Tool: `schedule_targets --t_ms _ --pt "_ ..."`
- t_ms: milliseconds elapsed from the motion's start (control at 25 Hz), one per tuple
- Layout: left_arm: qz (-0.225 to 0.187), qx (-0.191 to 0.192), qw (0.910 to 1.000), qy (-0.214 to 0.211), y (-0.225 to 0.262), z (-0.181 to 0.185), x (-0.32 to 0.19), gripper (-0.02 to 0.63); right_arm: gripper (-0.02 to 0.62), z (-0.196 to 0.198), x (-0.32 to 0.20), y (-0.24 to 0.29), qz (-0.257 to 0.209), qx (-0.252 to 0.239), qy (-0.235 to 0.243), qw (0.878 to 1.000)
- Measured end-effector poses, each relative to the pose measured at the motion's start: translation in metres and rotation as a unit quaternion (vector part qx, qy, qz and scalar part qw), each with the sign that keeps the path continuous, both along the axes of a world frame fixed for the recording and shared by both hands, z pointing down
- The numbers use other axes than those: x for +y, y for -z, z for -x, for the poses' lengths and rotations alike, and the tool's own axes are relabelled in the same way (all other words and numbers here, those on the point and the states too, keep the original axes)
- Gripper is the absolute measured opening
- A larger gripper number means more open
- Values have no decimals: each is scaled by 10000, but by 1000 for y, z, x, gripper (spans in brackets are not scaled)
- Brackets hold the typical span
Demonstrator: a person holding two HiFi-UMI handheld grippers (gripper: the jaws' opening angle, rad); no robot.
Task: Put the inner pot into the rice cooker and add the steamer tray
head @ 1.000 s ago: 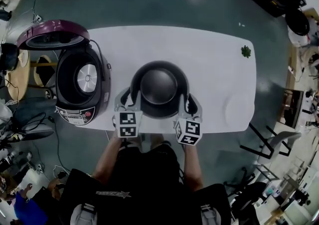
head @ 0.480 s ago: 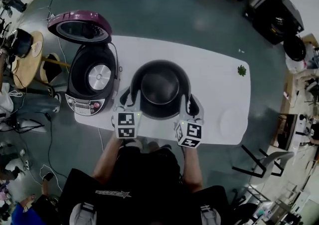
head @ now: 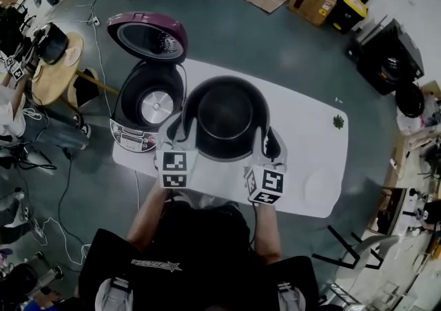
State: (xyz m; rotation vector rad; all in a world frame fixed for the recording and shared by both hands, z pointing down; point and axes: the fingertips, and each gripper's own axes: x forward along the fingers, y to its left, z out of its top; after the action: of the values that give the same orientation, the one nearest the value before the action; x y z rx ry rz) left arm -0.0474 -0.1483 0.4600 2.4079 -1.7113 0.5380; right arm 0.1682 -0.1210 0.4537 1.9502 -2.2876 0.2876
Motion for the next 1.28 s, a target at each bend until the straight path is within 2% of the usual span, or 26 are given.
schedule_targets --t_ms 440,840,1040,1280 --pt "-379 44 9977 553 45 101 -13 115 81 98 -31 45 -385 -118 509 9979" --pt "-412 7 9943 983 54 209 -22 112 81 205 -56 51 -376 -192 871 9953" --pt "-311 7 9943 1017 44 260 -37 110 81 256 -71 41 -262 -166 861 9958" --pt "-127 58 9972 739 29 292 -60 110 86 289 -83 26 -23 -111 610 9981"
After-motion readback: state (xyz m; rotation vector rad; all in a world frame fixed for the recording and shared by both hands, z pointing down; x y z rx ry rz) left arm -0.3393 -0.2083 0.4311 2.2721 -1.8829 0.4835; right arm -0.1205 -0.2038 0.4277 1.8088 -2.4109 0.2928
